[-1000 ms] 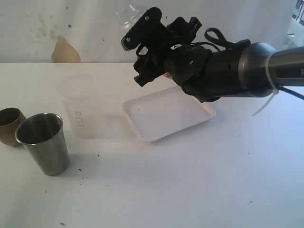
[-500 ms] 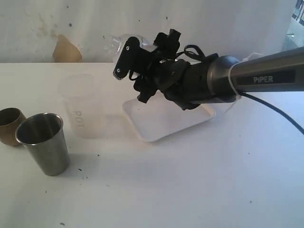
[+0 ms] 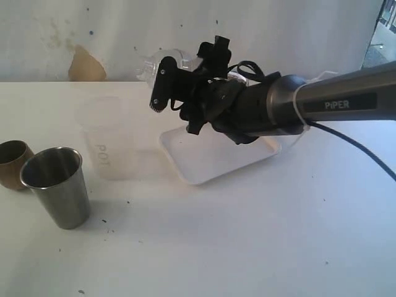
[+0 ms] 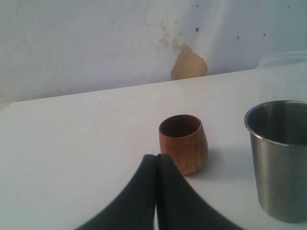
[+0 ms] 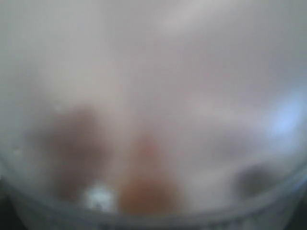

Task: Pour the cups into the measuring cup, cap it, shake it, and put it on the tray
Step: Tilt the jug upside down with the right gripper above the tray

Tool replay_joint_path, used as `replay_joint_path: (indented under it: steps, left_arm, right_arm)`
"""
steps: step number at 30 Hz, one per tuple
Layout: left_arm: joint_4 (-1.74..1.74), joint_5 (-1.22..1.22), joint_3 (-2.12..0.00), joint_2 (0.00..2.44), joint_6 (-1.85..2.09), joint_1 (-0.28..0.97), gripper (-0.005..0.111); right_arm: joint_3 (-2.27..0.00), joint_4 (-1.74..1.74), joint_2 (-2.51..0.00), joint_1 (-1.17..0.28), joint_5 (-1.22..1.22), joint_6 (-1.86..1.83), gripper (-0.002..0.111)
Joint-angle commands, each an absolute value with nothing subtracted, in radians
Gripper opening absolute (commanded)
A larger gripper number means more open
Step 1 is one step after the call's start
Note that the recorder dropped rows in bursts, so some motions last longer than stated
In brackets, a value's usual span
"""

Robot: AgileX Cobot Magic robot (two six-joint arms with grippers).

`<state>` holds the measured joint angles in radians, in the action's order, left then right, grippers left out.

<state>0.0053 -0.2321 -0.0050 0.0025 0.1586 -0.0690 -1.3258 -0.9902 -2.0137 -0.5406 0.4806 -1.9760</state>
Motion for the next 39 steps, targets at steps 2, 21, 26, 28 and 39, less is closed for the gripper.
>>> replay_joint_path:
  steps: [2, 21, 26, 28, 39]
  left_arm:
    - [0.008, -0.232, 0.0, 0.0, 0.156, -0.068, 0.0]
    - [0.008, -0.232, 0.0, 0.0, 0.156, -0.068, 0.0]
    - [0.008, -0.232, 0.0, 0.0, 0.156, -0.068, 0.0]
    - [0.008, -0.232, 0.0, 0.0, 0.156, -0.068, 0.0]
    - [0.008, -0.232, 0.0, 0.0, 0.156, -0.068, 0.0]
  right_arm:
    - [-1.341, -0.966, -1.997, -0.553, 0.521, -1.994, 0.0]
    - [-1.356, -0.943, -2.008, -0.589, 0.555, -2.088, 0.0]
    - [-1.365, -0.941, -2.022, -0.589, 0.56, -2.095, 0.0]
    - [-1.365, -0.934, -2.031, -0.589, 0.562, -2.114, 0.0]
    - [-1.365, -0.896, -2.086, -0.592, 0.626, -2.135, 0.0]
